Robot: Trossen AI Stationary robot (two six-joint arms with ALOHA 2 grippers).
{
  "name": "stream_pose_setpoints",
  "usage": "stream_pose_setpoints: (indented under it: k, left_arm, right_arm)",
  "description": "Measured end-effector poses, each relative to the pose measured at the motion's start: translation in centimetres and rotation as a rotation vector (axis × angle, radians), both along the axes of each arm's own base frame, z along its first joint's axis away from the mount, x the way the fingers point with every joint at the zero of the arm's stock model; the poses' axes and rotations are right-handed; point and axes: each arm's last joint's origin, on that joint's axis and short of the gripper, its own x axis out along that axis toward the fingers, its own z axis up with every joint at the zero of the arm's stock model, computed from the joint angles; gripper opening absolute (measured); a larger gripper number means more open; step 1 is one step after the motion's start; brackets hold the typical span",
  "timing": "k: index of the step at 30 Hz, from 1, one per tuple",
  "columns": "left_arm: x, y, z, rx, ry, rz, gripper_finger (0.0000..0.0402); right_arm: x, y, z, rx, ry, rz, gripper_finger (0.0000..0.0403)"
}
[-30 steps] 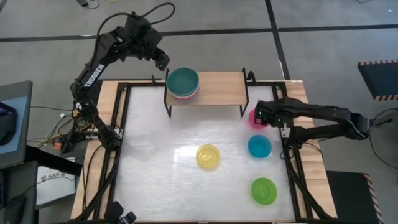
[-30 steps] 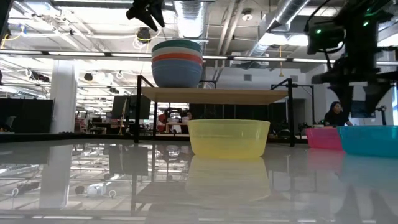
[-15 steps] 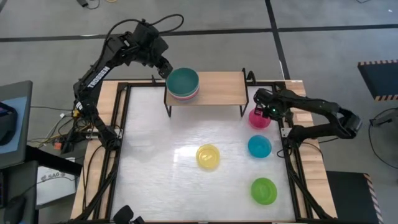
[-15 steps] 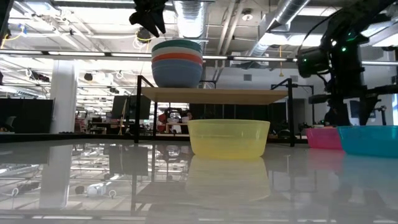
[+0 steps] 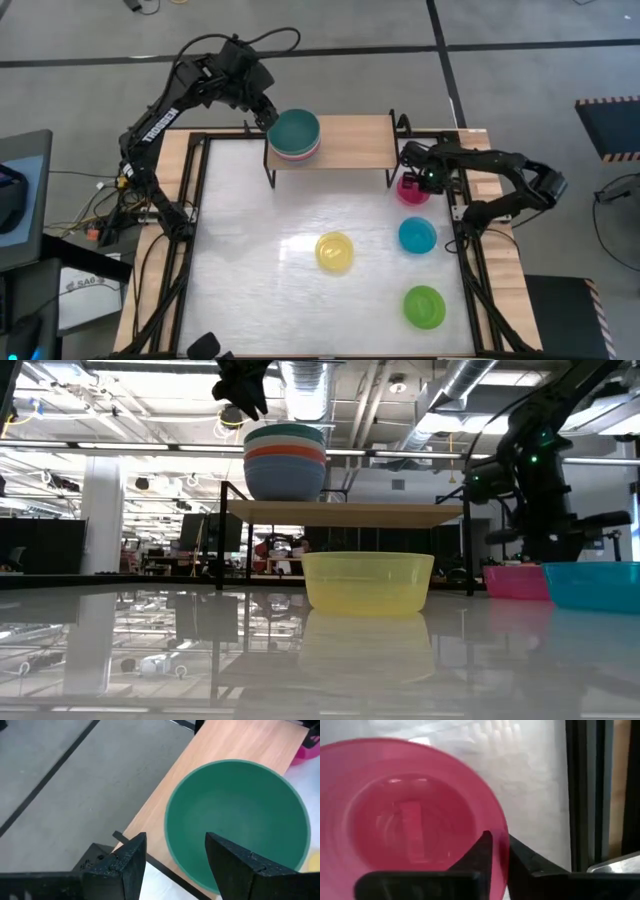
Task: Place and stack bowls onto a shelf
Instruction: Put the red bowl on the shelf
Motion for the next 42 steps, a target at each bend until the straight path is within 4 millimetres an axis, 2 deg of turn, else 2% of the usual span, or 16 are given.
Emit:
stream_pose_setpoints:
  k: [3,5,18,27,33,37,42]
  left_arm:
    - [0.0,0.0,0.0,0.005,0.005,-0.006,0.0187]
    - [0.0,0.0,0.0,0.007,0.007,-0.008,0.0187]
    - [0.0,0.0,0.0,-0.002,-0.003,0.004,0.0187]
    - [0.0,-0.7,-0.4,-0.062,0.023,-0.008,0.0187]
    - [0.4,-1.2,-0.4,-0.075,0.015,-0.007,0.0187]
    - [0.9,-1.9,-0.4,-0.080,0.009,-0.028,0.0187]
    - [2.0,-3.0,-0.1,-0.041,-0.012,-0.069,0.0187]
  right_arm:
    - [0.1,0.4,0.5,-0.011,-0.013,0.018,0.0025]
    - [0.1,0.8,1.4,-0.026,-0.018,0.024,0.0024]
    - [-0.6,3.1,11.0,-0.325,0.035,0.038,0.0024]
    - [-0.3,2.6,16.3,-0.523,-0.035,0.055,0.0024]
    - [1.2,1.5,19.8,-0.733,-0.217,0.092,0.0024]
    - [3.3,0.3,20.7,-0.803,-0.361,0.170,0.0024]
    - [6.6,-1.5,19.1,-0.733,-0.424,0.250,0.0025]
